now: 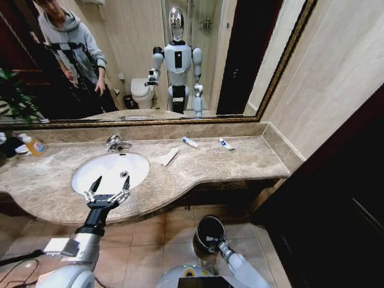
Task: Pick up the trash from the sink and place it in the trash bin.
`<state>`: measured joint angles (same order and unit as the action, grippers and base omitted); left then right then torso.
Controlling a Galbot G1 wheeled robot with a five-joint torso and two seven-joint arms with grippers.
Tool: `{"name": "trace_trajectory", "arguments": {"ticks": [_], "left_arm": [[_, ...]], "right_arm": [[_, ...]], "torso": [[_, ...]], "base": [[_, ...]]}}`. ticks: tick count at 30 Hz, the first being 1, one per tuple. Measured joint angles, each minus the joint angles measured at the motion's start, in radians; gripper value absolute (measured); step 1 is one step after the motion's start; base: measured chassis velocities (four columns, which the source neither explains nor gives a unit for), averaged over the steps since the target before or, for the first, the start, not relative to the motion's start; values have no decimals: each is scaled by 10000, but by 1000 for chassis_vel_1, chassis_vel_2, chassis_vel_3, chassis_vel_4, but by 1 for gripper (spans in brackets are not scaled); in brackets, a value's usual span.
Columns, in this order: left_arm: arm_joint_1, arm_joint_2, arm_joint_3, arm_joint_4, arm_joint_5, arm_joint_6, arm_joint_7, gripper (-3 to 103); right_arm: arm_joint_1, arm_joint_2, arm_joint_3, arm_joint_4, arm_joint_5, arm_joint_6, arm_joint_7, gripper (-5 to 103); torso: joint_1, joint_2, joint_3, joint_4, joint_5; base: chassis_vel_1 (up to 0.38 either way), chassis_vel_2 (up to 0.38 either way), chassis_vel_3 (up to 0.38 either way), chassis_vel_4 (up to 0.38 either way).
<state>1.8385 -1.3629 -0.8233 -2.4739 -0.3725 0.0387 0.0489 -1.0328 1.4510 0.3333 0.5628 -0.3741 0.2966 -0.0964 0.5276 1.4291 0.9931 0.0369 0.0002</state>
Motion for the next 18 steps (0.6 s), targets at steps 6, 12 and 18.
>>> {"name": "trace_trajectory", "arguments": {"ticks": [6,12,18], "left_arm": [[0,0,-1,0,0,0,-1,100],[0,0,0,0,0,0,-1,100],[0,0,0,0,0,0,2,100]], "right_arm": [[-1409,-1063,-525,2917,1065,811,131,100],[-3024,-2224,-244,5744,1972,1104,394,100],[-4681,-2780,307,8762,3602,317,877,100]], "torso": [[-1,1,0,-2,0],[-1,0,-1,-1,-1],[-2,1,-1,-3,1]], "base": [[0,0,0,0],[0,0,0,0],[0,0,0,0]]}}
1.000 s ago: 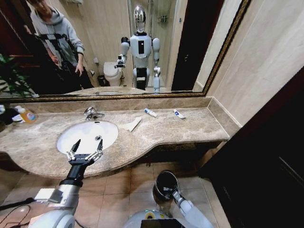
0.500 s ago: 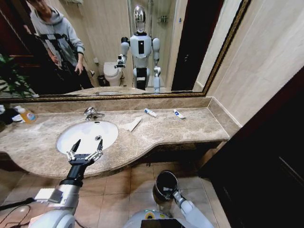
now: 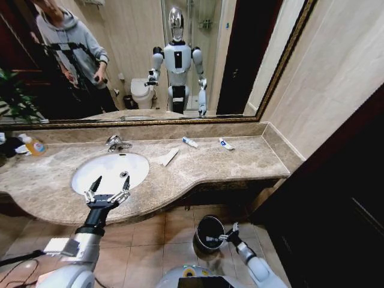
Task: Pick up the trash from the sink and place it in the trash bin.
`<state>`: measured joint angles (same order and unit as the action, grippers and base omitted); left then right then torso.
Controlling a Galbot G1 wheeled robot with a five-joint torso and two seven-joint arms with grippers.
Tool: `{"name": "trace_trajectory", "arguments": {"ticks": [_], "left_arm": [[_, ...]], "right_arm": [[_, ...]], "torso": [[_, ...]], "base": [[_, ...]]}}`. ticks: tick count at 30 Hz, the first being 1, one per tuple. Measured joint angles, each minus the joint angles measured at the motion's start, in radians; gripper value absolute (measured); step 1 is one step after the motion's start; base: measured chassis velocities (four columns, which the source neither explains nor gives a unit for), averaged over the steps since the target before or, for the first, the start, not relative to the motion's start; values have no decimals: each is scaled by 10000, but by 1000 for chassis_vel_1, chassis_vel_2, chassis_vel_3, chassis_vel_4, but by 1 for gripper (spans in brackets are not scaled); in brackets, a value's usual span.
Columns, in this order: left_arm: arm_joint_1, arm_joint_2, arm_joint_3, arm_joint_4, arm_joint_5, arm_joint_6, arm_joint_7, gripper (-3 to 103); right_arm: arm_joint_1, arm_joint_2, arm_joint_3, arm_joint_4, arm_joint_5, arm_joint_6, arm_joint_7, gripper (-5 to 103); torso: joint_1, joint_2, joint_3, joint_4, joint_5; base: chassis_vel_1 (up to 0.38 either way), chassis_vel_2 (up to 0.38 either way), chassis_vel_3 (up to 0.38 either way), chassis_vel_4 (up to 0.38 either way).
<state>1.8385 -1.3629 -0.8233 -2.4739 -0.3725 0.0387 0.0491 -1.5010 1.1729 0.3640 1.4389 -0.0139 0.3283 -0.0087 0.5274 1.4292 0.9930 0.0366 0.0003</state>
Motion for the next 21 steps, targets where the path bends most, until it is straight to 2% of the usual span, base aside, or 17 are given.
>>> {"name": "trace_trajectory", "arguments": {"ticks": [2,4,7,11,13,16,17,19,20,21], "left_arm": [[0,0,0,0,1,0,-3,100],[0,0,-1,0,0,0,-3,100],[0,0,0,0,0,0,-2,100],[0,0,0,0,0,0,-2,100],[0,0,0,0,0,0,-2,100],[0,0,0,0,0,0,-3,100],[0,0,0,0,0,0,-2,100],[0,-1,-1,0,0,0,-3,100],[0,-1,-1,0,0,0,-3,100],[0,0,0,0,0,0,-2,100]], "right_arm": [[-955,-117,482,1835,731,-437,275,100],[-1141,-119,585,2188,820,-502,305,100],[-2089,-111,1066,4072,1077,-766,446,100],[-2536,-160,1185,5123,1374,-986,476,100],[-2725,-424,1154,6108,2078,-1461,489,100],[-2466,-489,1101,6529,2591,-2002,502,100],[-1875,-494,1032,6796,2947,-2579,606,100],[-1005,-553,926,7167,3131,-3251,652,100],[-1005,-553,926,7167,3131,-3251,652,100],[-262,-693,767,7504,3362,-3869,648,100]], "torso": [[0,0,0,2,-4],[0,0,0,1,-4],[0,0,0,1,-2],[0,0,0,0,-3],[0,1,0,0,-6],[0,1,0,-1,-4],[0,1,0,-1,-1],[2,0,1,3,0],[2,0,1,3,0],[3,0,2,2,-4]], "base": [[0,0,0,0],[0,0,0,0],[0,0,0,0],[0,0,0,0],[0,0,0,0],[0,0,0,0],[0,0,0,0],[0,0,0,0],[0,0,0,0],[0,0,0,0]]}}
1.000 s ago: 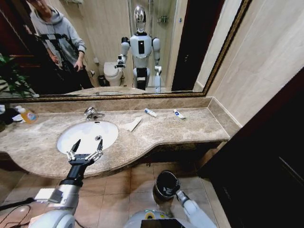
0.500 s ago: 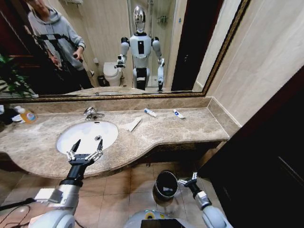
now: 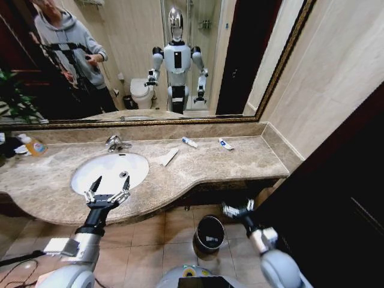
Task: Pick up the trash from the sink and place it in the trash bin.
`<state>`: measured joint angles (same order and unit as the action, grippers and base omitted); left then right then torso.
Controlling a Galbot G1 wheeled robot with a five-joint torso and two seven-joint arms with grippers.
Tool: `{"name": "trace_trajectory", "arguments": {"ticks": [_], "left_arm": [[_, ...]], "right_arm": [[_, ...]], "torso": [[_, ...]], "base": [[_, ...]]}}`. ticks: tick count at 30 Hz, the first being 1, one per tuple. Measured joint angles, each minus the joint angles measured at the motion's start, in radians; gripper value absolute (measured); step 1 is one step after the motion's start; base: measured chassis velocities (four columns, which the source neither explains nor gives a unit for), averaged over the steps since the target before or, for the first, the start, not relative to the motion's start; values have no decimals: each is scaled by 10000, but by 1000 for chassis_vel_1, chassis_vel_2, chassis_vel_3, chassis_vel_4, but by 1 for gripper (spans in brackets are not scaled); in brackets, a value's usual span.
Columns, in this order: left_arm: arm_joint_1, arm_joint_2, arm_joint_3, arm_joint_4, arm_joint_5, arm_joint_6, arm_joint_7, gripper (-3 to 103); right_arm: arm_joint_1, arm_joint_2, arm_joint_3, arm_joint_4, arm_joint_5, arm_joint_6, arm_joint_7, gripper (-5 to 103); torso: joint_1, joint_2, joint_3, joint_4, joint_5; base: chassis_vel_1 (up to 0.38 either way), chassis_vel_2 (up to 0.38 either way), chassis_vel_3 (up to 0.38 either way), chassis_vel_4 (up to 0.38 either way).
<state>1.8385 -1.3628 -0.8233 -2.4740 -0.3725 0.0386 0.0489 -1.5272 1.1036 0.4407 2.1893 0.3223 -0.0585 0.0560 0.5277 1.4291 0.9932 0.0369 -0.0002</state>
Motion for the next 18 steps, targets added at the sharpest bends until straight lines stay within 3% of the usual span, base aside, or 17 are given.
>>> {"name": "trace_trajectory", "arguments": {"ticks": [1,3,7,13,18], "left_arm": [[0,0,0,0,0,0,0,100],[0,0,0,0,0,0,0,100],[0,-1,0,0,0,0,0,100],[0,0,0,0,0,0,0,100],[1,-2,0,0,0,0,0,100]], "right_arm": [[0,0,0,0,0,0,0,100],[1307,-212,-299,-82,338,-779,-45,100],[2985,-411,-677,-1048,788,-1203,-152,100],[4779,-489,-1298,-2554,1219,-1410,-285,100],[7072,-71,-2148,-5147,1212,-1398,-317,100]], "torso": [[0,0,0,0,0],[-1,0,0,0,2],[0,-1,1,1,2],[0,0,0,0,2],[0,-1,2,0,4]], "base": [[0,0,0,0],[0,0,0,0],[0,0,0,0],[0,0,0,0],[0,0,0,0]]}}
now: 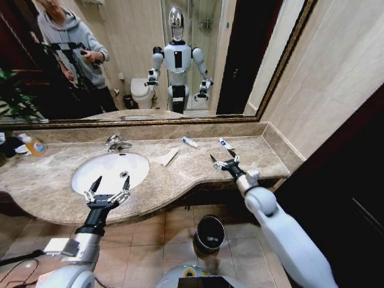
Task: Pick up the trash from the sink and place it in the trash bin.
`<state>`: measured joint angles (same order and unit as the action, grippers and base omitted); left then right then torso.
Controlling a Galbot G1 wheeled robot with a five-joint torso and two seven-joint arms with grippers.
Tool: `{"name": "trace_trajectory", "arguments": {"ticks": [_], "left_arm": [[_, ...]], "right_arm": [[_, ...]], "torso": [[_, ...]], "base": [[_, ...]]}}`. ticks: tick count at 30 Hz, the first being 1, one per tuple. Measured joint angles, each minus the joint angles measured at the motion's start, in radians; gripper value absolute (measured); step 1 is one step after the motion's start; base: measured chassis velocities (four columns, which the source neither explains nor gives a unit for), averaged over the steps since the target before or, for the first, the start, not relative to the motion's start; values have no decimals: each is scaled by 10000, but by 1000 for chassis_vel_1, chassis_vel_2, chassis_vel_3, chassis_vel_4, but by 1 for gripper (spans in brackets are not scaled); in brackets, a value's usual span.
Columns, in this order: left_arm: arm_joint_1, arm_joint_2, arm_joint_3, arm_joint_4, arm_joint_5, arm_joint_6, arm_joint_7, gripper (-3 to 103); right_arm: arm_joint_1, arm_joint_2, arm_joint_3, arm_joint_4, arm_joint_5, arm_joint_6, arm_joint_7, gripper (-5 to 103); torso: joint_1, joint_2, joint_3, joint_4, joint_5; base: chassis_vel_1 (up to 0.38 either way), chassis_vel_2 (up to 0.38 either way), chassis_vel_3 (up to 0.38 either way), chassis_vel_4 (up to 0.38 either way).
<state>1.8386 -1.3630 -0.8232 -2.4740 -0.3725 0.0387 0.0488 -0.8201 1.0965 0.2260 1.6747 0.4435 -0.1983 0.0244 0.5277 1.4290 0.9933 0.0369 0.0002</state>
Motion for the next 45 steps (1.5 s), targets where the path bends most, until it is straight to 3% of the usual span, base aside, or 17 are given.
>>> {"name": "trace_trajectory", "arguments": {"ticks": [8,18,33,45], "left_arm": [[-1,1,0,0,0,0,0,100],[-1,2,0,1,0,0,0,100],[0,1,-1,0,0,0,0,100],[-1,1,-1,0,0,0,0,100]], "right_arm": [[2229,651,-583,-2660,-144,92,-37,100],[2424,731,-141,-3798,-455,136,-153,100],[4594,2049,-617,-7302,-1107,951,-717,100],[5496,2545,-623,-9088,-1262,1439,-876,100]], "torso": [[0,0,-1,1,-4],[-3,0,-2,-8,-2],[-2,0,-2,1,-3],[-1,0,-2,1,-3]], "base": [[0,0,0,0],[0,0,0,0],[0,0,0,0],[0,0,0,0]]}}
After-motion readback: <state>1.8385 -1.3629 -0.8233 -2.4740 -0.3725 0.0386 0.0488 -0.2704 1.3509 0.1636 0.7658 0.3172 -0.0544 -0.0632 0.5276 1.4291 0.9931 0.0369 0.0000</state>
